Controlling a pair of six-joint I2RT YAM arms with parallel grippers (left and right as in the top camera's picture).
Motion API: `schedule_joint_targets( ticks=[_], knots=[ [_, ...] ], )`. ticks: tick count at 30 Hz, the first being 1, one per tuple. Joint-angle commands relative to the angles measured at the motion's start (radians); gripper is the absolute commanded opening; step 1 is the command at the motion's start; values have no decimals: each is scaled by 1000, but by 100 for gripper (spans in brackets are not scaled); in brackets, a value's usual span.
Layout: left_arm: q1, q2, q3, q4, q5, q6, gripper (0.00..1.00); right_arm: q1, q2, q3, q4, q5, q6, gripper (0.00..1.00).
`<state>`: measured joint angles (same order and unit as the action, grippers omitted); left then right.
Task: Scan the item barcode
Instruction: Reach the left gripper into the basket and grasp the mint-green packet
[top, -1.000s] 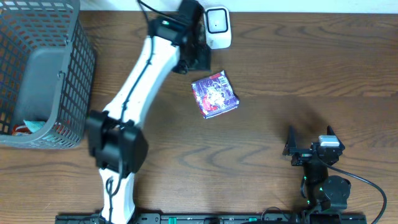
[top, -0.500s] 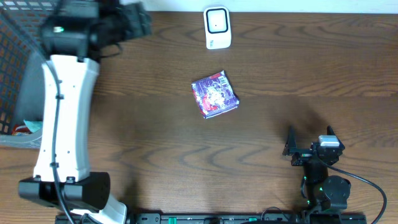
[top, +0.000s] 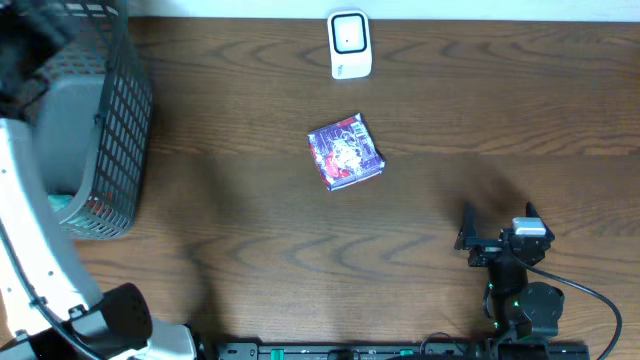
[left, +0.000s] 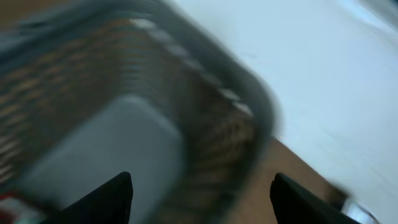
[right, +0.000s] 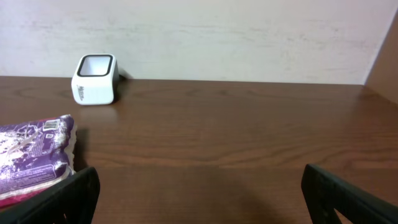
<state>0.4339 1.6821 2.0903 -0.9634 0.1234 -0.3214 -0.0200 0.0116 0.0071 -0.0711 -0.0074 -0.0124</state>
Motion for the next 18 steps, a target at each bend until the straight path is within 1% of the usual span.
schedule_joint_targets(
  ticks=[1, 6, 10, 12, 18],
  knots=[
    [67, 36, 2, -23, -95, -67, 71, 8, -6, -2, -4, 1, -11, 99],
    [130, 116, -3, -54, -94, -82, 72, 8, -6, -2, -5, 1, -11, 99],
    [144, 193, -5, -130, -99, -124, 72, 8, -6, -2, -5, 1, -11, 99],
    [144, 228, -5, -164, -132, -162, 72, 8, -6, -2, -4, 1, -11, 99],
    [144, 325, -6, -273, -315, -320, 72, 8, -6, -2, -5, 1, -11, 99]
  ],
)
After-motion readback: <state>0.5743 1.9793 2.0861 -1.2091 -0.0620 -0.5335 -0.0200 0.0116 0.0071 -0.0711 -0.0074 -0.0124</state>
